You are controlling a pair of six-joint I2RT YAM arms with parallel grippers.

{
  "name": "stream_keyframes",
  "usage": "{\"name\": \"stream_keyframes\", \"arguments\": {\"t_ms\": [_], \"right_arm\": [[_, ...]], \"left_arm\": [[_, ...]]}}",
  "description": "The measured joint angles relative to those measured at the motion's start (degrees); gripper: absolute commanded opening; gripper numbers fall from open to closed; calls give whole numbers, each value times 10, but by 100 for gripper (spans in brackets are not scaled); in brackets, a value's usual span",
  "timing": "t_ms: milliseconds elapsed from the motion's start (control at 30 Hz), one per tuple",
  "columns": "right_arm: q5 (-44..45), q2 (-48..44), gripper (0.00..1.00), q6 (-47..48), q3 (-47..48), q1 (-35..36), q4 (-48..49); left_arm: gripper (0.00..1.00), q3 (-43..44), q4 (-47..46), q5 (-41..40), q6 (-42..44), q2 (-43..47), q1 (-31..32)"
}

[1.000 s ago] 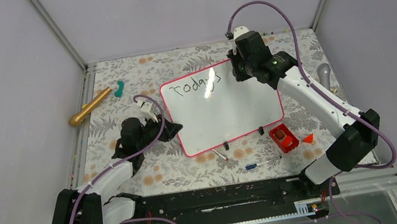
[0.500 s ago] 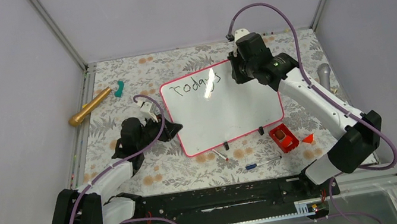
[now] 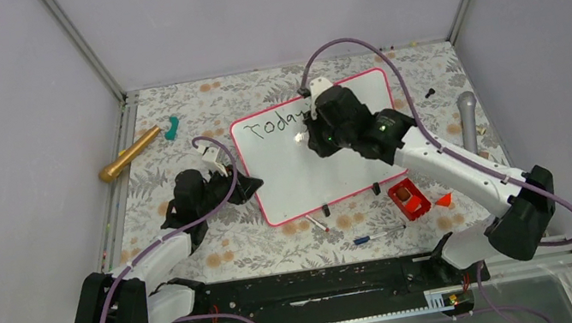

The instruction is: Write a sentence on the whiteboard

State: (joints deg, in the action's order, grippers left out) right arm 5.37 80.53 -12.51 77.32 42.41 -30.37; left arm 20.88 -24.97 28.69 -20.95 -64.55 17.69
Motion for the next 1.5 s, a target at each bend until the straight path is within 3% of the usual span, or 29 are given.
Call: {"name": "stream_keyframes", "arguments": {"t_ms": [233, 833, 1267, 1500], "right_arm": [[85, 4, 0, -20, 0, 87, 10], [107, 100, 0, -12, 43, 125, 14], [129, 107, 0, -6, 45, 139, 15], [183, 63, 0, -10, -42, 181, 69]], "left_arm": [[16, 0, 0, 0, 0, 0, 0], [16, 0, 0, 0, 0, 0, 0], [16, 0, 0, 0, 0, 0, 0], [16, 0, 0, 0, 0, 0, 0]]}}
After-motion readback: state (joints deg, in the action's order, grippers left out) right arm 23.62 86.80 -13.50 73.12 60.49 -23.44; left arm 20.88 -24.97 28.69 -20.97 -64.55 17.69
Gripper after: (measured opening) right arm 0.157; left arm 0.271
